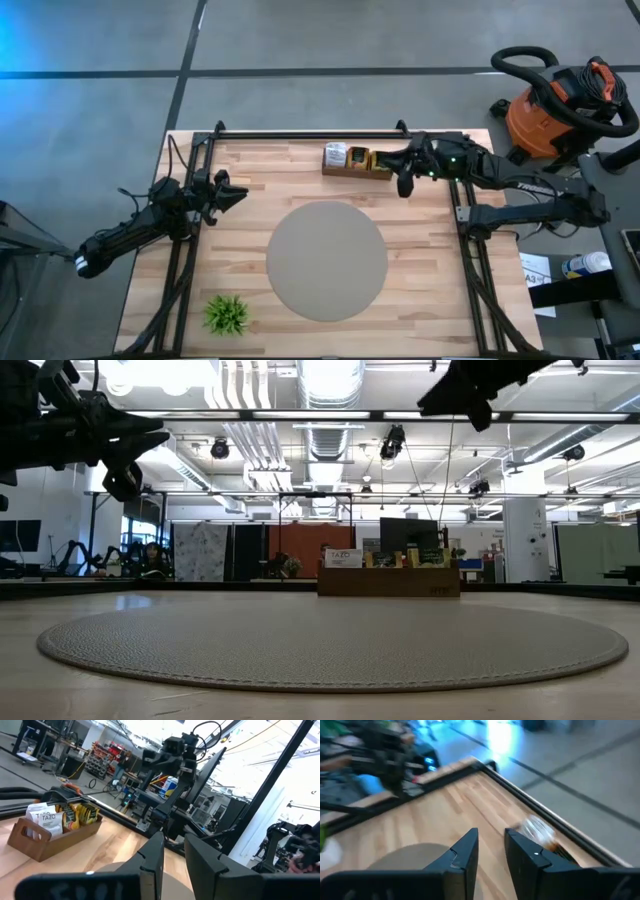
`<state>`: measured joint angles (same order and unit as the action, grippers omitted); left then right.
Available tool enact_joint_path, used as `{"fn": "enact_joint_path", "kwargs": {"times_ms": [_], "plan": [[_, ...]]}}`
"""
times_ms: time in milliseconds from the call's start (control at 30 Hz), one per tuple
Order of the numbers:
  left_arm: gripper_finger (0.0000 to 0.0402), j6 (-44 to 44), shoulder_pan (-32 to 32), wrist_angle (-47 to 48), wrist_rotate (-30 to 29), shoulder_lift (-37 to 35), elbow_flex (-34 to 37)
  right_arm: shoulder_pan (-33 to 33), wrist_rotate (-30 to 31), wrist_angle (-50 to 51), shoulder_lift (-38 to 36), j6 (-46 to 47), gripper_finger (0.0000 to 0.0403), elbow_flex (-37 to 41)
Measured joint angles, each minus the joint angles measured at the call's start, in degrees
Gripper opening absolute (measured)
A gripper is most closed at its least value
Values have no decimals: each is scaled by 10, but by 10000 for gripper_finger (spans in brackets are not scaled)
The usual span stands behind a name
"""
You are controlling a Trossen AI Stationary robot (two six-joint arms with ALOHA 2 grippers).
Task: Pick & Place Tea
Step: Return to Home Position
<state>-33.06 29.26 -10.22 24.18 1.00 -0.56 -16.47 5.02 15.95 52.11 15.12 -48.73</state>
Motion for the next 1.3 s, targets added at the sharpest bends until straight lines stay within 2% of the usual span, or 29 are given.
{"fn": "enact_joint_path", "kwargs": {"times_ms": [300,400,500,567,633,1033,1300], "plan": [[74,0,0,1,0,2,0,0,-112,-43,-23,-10,77,-7],[74,0,0,1,0,2,0,0,-127,5,-25,-98,74,-6],[74,0,0,0,0,2,0,1,-163,-9,-27,-59,73,-5],[74,0,0,0,0,2,0,-1,-166,-35,-27,13,72,-6],[74,0,0,0,0,2,0,-6,-166,-47,-28,46,72,-6],[74,0,0,-1,0,2,0,21,-164,-126,-37,-109,72,10],[74,0,0,0,0,3,0,41,-164,-246,-108,-158,72,121]]}}
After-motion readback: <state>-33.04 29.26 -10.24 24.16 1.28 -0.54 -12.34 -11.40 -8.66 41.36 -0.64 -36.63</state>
